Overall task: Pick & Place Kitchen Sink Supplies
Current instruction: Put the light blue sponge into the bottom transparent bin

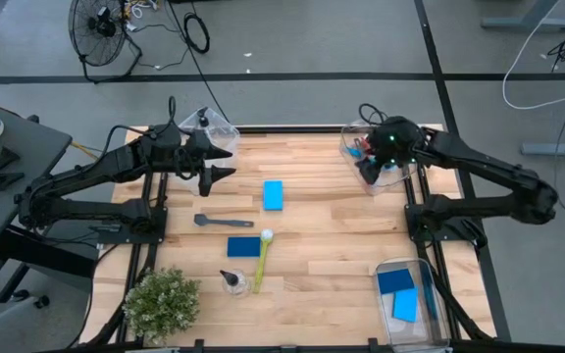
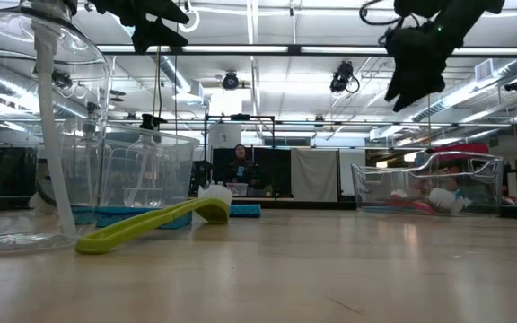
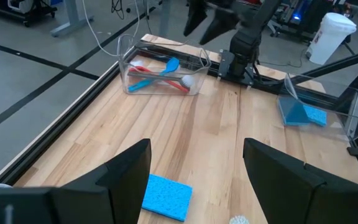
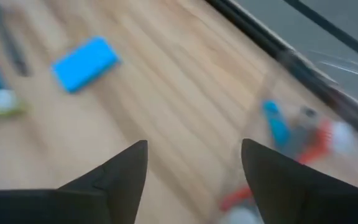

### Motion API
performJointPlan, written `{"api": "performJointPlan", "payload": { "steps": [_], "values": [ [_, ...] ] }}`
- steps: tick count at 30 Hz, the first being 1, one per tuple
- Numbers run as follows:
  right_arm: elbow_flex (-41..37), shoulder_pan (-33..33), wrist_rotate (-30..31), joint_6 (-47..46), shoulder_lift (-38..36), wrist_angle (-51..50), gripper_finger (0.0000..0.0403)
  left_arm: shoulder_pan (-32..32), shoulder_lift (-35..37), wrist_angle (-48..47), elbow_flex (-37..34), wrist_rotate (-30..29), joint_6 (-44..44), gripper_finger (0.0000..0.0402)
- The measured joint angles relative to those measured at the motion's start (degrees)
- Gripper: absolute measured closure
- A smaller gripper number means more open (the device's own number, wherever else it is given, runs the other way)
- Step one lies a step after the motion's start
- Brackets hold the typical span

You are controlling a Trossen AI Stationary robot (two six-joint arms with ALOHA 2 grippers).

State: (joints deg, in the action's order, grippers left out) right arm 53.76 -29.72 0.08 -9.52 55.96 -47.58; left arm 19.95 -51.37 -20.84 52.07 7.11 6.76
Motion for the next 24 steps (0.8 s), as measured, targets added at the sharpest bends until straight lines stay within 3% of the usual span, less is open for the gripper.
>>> {"api": "performJointPlan", "payload": {
  "steps": [8, 24],
  "values": [
    [0.00, 8.29, -8.82, -5.09, -0.39, 11.94, 0.0172, 0.00, 0.00, 0.00, 0.00, 0.00, -0.07, 0.0142],
    [0.02, 18.49, -8.07, -4.79, 4.43, 32.32, 0.0179, 0.01, 0.01, 0.00, 0.00, 0.00, -0.01, 0.0142]
  ]
}}
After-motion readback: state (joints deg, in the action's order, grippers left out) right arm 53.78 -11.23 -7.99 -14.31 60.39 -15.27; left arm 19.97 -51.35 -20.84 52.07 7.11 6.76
